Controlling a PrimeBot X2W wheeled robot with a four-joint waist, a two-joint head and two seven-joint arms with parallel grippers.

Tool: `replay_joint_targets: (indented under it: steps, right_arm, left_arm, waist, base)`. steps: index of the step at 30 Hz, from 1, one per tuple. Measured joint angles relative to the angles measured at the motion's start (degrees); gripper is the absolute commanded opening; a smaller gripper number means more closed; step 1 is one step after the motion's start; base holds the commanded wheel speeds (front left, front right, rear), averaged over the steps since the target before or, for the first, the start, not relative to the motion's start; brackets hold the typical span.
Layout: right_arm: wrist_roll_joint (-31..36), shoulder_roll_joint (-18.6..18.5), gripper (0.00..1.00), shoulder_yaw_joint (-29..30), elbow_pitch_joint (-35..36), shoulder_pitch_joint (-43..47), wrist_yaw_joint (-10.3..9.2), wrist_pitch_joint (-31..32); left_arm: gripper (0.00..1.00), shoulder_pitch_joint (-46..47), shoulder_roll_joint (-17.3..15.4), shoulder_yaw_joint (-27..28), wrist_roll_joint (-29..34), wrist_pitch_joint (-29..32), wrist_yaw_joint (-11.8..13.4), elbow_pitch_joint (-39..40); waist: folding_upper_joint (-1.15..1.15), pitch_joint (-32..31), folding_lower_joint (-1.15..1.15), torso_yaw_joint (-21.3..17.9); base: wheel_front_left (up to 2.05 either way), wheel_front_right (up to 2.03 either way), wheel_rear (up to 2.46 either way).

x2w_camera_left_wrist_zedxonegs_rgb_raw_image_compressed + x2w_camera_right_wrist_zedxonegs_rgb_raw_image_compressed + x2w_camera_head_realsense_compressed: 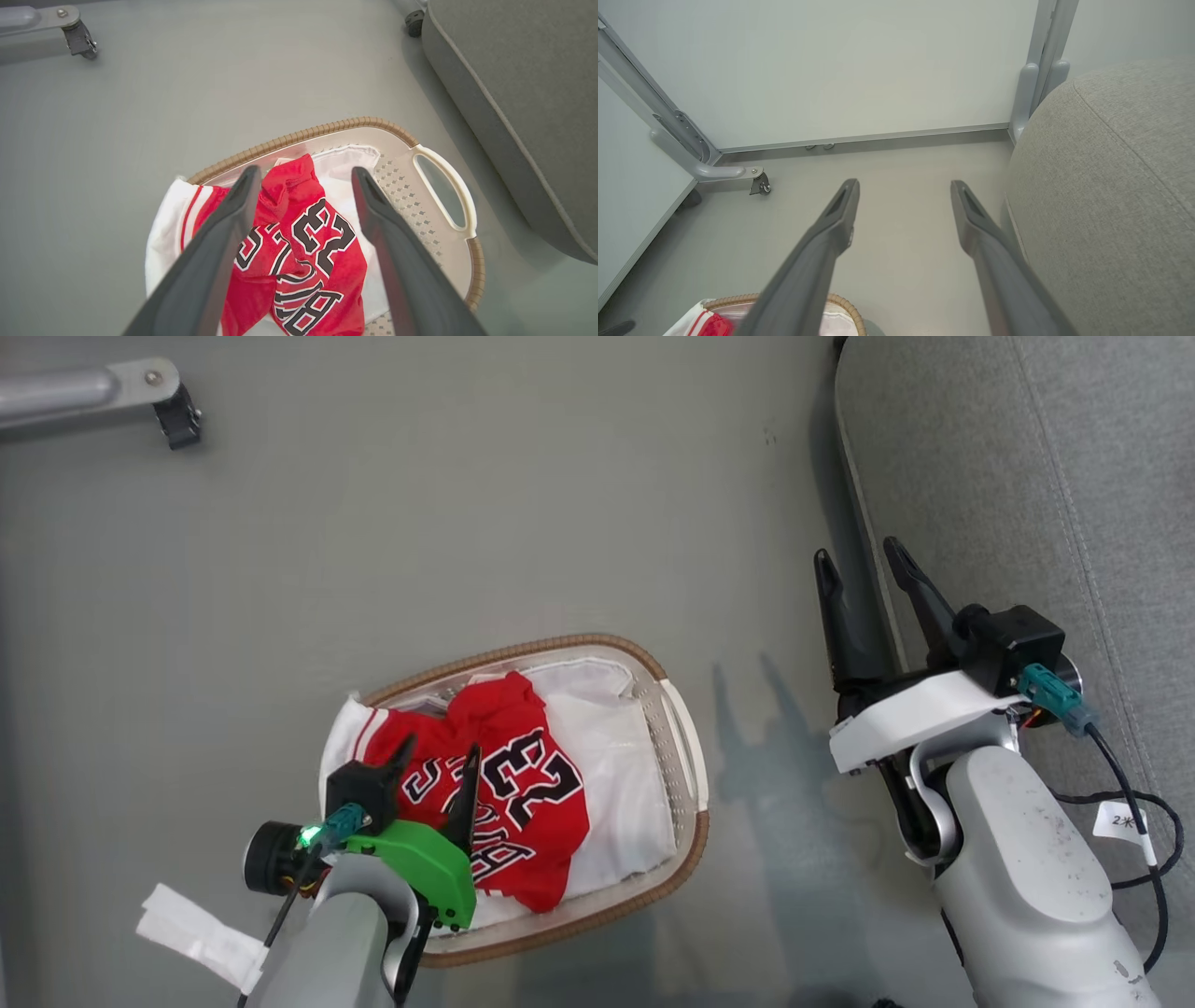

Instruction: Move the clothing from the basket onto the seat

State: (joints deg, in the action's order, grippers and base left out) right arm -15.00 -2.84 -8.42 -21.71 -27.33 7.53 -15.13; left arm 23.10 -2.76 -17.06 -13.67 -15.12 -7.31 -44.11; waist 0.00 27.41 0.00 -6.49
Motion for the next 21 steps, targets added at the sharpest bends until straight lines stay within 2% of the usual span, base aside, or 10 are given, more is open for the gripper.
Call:
replay_joint_targets:
  steps: [13, 17, 21]
  right_arm:
    - [-1.21, -0.01, 1.00, -0.68, 1.52, -3.20, 0.00, 0.00]
    - [-1.60, 0.01, 1.00, -0.77, 2.00, -3.97, 0.00, 0.00]
    - [-1.62, -0.02, 1.00, -0.43, 2.12, -4.22, 0.00, 0.00]
  left_arm:
    - [1.00, 12.70, 0.04, -5.27, 2.37, 0.63, 3.36, -22.72]
    - [1.00, 15.61, 0.03, -5.60, 2.23, 0.97, 4.01, -25.96]
    - [1.00, 17.79, 0.03, -6.21, 2.22, 2.58, 5.87, -27.94]
  waist:
    - [0.00, 10.71, 0.01, -3.05]
    - [0.00, 13.25, 0.01, -3.77]
    - [0.00, 15.57, 0.01, -4.41]
  base:
    - [0.00, 0.00, 0.00]
    - [0.00, 0.00, 0.00]
    - [0.00, 0.00, 0.00]
